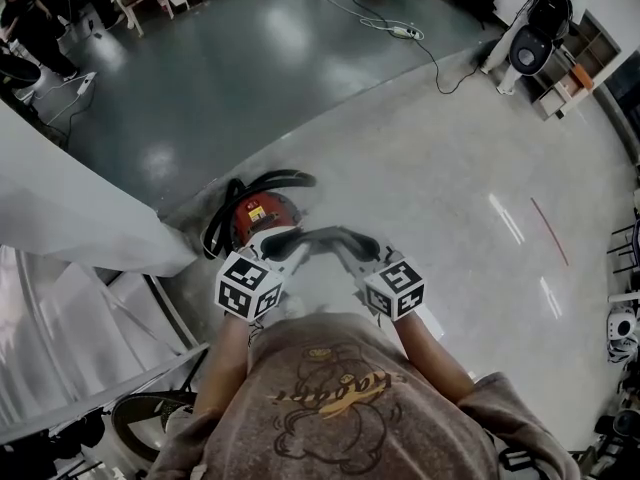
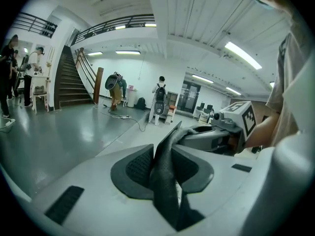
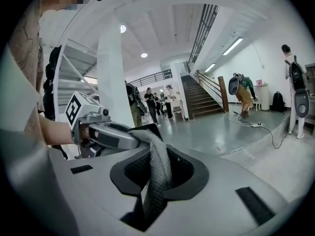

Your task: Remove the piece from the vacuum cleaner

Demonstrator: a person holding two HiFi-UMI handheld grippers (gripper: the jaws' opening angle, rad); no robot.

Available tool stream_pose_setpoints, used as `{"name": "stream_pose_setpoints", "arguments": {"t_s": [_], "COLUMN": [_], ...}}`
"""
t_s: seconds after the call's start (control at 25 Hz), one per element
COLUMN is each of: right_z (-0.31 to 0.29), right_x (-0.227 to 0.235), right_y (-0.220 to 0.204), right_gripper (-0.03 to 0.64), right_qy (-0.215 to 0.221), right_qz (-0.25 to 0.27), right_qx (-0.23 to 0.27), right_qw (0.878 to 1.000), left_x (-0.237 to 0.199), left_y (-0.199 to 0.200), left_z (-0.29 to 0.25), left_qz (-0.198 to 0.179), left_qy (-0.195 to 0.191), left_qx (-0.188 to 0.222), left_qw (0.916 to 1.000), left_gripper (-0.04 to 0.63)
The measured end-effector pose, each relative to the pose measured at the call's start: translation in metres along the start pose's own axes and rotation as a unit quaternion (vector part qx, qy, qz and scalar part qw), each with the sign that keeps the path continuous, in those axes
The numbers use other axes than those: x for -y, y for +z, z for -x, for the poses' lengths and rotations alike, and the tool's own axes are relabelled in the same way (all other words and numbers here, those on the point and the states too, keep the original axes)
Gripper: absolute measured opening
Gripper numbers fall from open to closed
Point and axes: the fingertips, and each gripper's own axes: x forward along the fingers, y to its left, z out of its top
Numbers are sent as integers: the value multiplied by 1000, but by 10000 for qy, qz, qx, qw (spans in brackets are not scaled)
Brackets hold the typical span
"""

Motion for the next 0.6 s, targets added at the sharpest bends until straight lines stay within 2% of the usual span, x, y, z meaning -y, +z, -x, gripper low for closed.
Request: {"name": "stream_pose_setpoints", "arguments": {"t_s": [0.6], "right_z": [1], "right_x": [-2], "right_y": [-5], "right_gripper": [51], "right_qy": [-121], "right_qz": [-82], "right_qx": [-40], "right_qw": [9999], "left_x": [1], "left_y": [-6], "left_z": [1], "left_qz": [110], "left_qy": [81], "left_qx": [-15], "left_qw": [9999], "left_gripper": [87]}}
